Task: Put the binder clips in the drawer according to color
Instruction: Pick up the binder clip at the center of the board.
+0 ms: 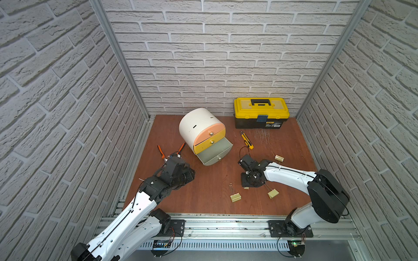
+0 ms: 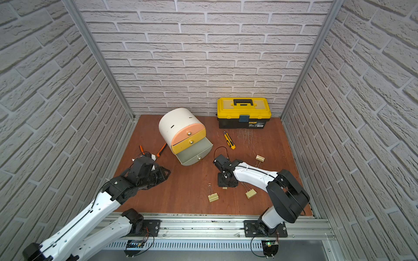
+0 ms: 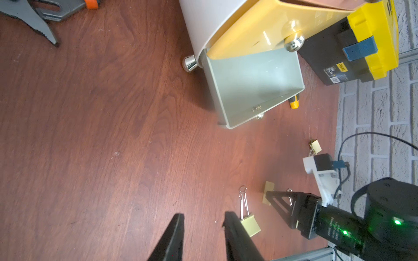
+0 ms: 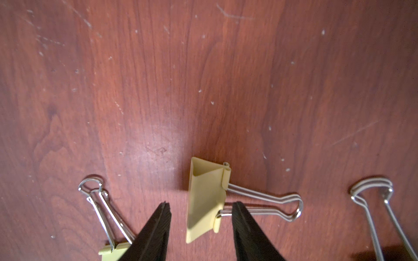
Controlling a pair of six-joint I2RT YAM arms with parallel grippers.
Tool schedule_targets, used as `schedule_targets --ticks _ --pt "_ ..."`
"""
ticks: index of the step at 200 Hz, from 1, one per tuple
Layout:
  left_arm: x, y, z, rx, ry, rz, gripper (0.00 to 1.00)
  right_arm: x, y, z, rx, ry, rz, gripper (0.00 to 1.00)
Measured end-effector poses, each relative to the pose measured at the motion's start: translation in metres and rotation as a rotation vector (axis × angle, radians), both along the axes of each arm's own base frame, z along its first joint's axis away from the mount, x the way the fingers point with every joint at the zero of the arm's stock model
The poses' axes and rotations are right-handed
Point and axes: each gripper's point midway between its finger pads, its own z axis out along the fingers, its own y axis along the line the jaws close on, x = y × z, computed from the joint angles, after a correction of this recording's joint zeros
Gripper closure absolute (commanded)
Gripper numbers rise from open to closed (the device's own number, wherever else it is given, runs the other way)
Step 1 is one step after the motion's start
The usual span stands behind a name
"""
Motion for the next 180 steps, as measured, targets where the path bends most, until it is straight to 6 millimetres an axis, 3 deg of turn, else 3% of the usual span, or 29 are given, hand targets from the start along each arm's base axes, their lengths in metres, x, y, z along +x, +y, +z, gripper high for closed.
schedule_targets --ticks 42,119,180 --pt "-0.002 0.003 0.000 0.007 0.003 0.004 0.65 -0.001 -0.001 -0.009 -0.021 0.019 -0.008 0.59" --pt "-0.006 0.007 0.003 0.006 -0.010 0.010 0.63 0.002 0.002 -0.008 -0.033 0.001 -0.007 0.74" --pt "-0.002 0.008 -0.007 0.036 0.027 0.015 0.63 0.007 0.002 0.015 -0.024 -0.047 0.000 0.77"
